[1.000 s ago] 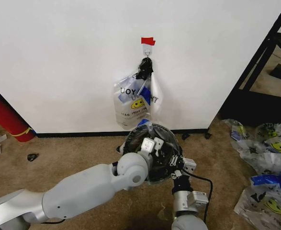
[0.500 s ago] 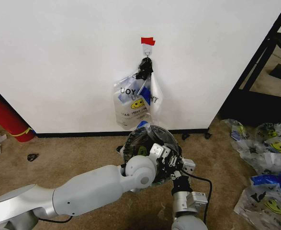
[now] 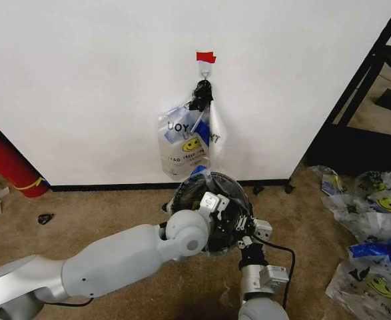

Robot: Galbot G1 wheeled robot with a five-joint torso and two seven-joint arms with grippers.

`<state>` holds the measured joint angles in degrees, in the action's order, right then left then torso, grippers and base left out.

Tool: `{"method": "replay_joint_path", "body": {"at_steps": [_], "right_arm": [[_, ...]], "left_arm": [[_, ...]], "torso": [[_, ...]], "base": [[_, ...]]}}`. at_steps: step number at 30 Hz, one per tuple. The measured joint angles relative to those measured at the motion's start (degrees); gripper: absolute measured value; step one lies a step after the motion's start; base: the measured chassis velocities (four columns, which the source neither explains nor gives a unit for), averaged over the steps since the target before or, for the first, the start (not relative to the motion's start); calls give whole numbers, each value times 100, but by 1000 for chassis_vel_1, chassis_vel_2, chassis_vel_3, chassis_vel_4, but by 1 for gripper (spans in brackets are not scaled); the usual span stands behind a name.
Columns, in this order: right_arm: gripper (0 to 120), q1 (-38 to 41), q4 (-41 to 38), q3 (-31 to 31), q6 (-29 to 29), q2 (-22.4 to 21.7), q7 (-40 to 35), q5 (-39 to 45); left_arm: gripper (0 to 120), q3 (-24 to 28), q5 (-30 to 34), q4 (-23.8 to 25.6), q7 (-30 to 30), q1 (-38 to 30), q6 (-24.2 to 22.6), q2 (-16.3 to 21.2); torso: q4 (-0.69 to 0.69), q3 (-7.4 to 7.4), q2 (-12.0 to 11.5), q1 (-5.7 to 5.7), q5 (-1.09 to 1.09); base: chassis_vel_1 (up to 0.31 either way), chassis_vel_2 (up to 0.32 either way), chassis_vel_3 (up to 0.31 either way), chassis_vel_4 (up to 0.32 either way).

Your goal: Pick up the garbage bag from the wall and place it over the trash bin.

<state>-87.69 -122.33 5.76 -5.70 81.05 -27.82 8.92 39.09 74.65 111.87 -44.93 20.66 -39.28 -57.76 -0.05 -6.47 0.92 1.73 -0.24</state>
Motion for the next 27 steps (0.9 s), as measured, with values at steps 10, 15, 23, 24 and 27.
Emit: {"method": "replay_joint_path", "body": {"at_steps": [10, 15, 23, 24, 27], "right_arm": [[0, 5, 46, -44, 8, 15, -5, -11], [0, -8, 51, -44, 10, 8, -9, -14], [0, -7, 51, -37, 11, 23, -19, -3], [0, -12, 51, -37, 11, 27, -19, -5], [0, -23, 51, -43, 10, 37, -18, -6]], "left_arm": [[0, 150, 132, 181, 102, -4, -301, 213], [0, 203, 408, 196, 175, -72, -302, 96], [0, 156, 561, 79, 325, -80, -66, -144], [0, 143, 489, 37, 364, -44, 31, -180], [0, 73, 369, -45, 398, 61, 272, -267]], "torso": [[-1, 0, 0, 0, 0], [-1, 0, 0, 0, 0], [-1, 0, 0, 0, 1], [-1, 0, 0, 0, 1], [-1, 0, 0, 0, 1]], "base": [[0, 0, 0, 0], [0, 0, 0, 0], [0, 0, 0, 0], [0, 0, 0, 0], [0, 0, 0, 0]]}}
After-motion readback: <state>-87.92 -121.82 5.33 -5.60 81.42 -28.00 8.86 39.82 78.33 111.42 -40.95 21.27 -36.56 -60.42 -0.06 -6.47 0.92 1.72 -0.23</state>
